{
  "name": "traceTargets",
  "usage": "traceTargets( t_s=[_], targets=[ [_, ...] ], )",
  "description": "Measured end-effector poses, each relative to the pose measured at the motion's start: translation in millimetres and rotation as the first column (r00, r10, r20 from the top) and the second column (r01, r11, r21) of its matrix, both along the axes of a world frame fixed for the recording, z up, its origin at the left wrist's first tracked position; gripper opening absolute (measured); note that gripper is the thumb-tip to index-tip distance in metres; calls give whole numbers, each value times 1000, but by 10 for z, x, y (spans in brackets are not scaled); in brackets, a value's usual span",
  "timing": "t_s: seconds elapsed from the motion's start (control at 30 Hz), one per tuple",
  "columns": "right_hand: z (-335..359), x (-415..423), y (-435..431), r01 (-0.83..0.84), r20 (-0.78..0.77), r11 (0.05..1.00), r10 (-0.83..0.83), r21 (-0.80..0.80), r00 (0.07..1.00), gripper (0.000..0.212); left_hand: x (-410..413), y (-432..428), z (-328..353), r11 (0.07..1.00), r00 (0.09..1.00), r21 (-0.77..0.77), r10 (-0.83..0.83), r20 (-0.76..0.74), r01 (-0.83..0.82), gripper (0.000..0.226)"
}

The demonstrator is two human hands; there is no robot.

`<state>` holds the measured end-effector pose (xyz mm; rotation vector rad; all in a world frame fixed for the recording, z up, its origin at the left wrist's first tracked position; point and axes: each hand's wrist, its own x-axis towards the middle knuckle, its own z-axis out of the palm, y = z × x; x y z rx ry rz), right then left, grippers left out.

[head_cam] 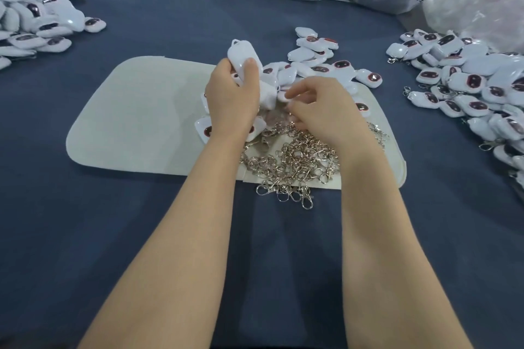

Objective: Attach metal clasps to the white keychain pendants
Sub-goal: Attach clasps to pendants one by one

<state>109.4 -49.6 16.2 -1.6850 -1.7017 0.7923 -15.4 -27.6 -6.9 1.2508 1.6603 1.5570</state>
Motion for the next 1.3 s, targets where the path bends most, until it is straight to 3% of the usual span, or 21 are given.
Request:
traceTargets(
  t_s=[0.07,0.17,0.3,0.4,0.5,0.57,0.63,0.7,0.77,0.83,0.93,1.07,1.17,1.3],
  targets=[
    [42,12,-43,-57,149,998,58,-15,987,10,4,-8,6,1000,1000,22,1,1,-1,19],
    [52,-36,-85,-180,356,967,234,-179,905,20,18,-19,12,996,998,93,18,-56,-13,18],
    [-16,-169,-65,-186,398,974,224,-133,889,15,46,-26,27,980,996,194,-26,-87,42,9],
    [-55,-141,-32,-149,349,984,174,-97,921,7,91,-49,42,958,986,243,-166,24,155,18],
    [-59,-77,26,-42,167,999,38,20,985,6,150,-62,49,948,940,222,-273,207,227,8],
    [-63,-59,74,141,-119,984,-128,105,985,6,186,-53,50,949,874,170,-312,373,266,11],
    [-68,-57,114,298,-445,951,-232,82,865,3,213,-52,32,946,843,115,-322,431,303,12],
    [-66,-65,138,334,-706,943,-245,-14,664,7,225,-50,1,945,879,67,-322,351,319,13],
    [-66,-78,157,304,-858,948,-234,-97,457,9,223,-46,-13,944,919,41,-328,221,327,18],
    [-73,-85,170,266,-911,955,-219,-127,351,8,228,-43,-18,939,933,23,-345,105,344,26],
    [-86,-85,176,241,-937,961,-201,-133,286,4,249,-57,-35,937,937,17,-348,-22,348,32],
    [-94,-86,173,249,-928,960,-202,-125,313,7,236,-68,-70,952,948,55,-293,-127,301,27],
    [-86,-105,168,255,-911,961,-195,-104,364,3,233,-63,-67,955,955,44,-292,-57,295,14],
    [-73,-133,160,285,-908,957,-167,-55,385,7,230,-67,-55,964,965,20,-264,-3,264,17]
  ],
)
